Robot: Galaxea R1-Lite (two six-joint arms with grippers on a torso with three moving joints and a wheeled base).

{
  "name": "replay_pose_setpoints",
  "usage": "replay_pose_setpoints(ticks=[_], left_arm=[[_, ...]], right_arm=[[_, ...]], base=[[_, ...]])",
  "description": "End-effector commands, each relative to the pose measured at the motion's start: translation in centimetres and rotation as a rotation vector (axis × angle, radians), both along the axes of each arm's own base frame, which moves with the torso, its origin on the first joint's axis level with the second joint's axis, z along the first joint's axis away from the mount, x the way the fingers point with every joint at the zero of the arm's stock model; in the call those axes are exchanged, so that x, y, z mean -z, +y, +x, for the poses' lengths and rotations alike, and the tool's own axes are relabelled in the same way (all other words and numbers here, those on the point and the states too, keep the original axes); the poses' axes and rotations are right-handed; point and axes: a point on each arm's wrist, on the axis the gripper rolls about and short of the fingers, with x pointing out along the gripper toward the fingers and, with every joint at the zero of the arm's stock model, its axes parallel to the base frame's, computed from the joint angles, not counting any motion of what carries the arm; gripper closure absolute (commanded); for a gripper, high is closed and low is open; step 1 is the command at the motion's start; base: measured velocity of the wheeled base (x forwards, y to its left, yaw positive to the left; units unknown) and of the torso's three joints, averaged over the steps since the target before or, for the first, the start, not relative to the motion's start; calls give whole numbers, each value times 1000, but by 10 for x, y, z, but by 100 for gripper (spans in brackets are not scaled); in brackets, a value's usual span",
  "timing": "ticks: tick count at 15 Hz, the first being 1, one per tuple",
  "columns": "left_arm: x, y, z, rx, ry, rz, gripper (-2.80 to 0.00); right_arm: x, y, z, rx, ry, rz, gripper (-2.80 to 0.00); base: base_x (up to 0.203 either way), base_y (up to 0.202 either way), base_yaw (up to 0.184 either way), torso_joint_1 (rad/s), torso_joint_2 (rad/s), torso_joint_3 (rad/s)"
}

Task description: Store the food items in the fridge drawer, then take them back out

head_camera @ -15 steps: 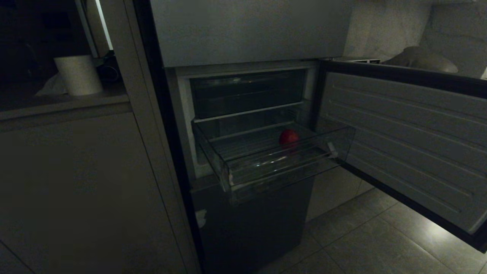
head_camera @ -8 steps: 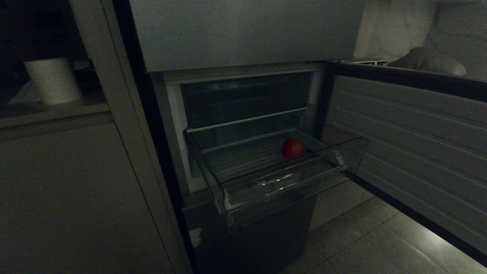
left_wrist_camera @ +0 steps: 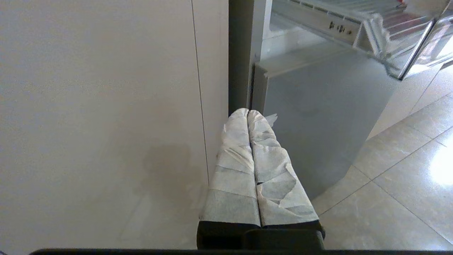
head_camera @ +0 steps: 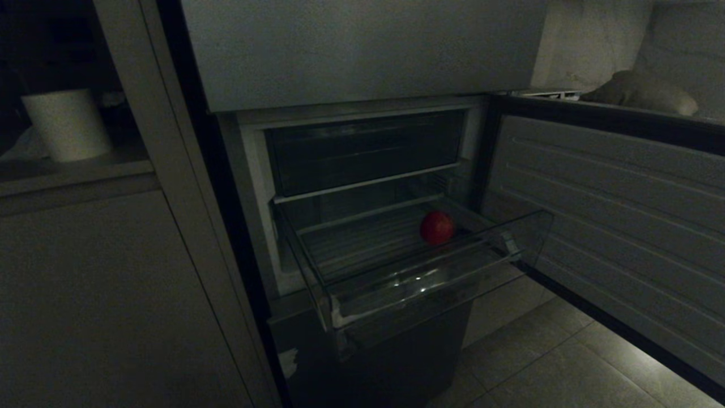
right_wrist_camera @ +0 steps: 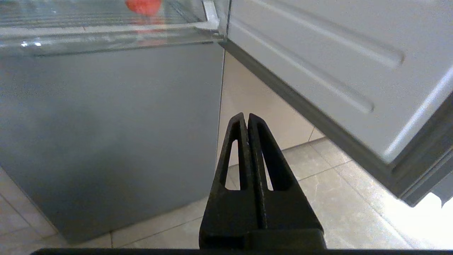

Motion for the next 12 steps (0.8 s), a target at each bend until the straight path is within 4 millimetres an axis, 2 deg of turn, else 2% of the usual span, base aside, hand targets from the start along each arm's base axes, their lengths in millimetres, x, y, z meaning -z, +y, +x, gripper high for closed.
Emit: replay_pose_setpoints(ticks=[1,7,9,11,12], left_arm=[[0,0,0,0,2,-1,0],[0,0,0,0,3,1,0],[0,0,0,0,3,1,0],[0,0,0,0,0,2,0],[0,0,0,0,1,2,0]], right_arm=[[0,0,0,-1,3,0,0],[0,0,0,3,3,6,0],[1,0,0,5,4,20,0],[-13,0,-2,10,-43,15,0],[-31,0,-5,14,-53,21,0]], base=[[0,0,0,161,-336,-175],[0,0,0,260,-534,-264],[0,0,0,109,-212,-115],[0,0,0,29,-39,-29],[0,0,0,0,0,0]])
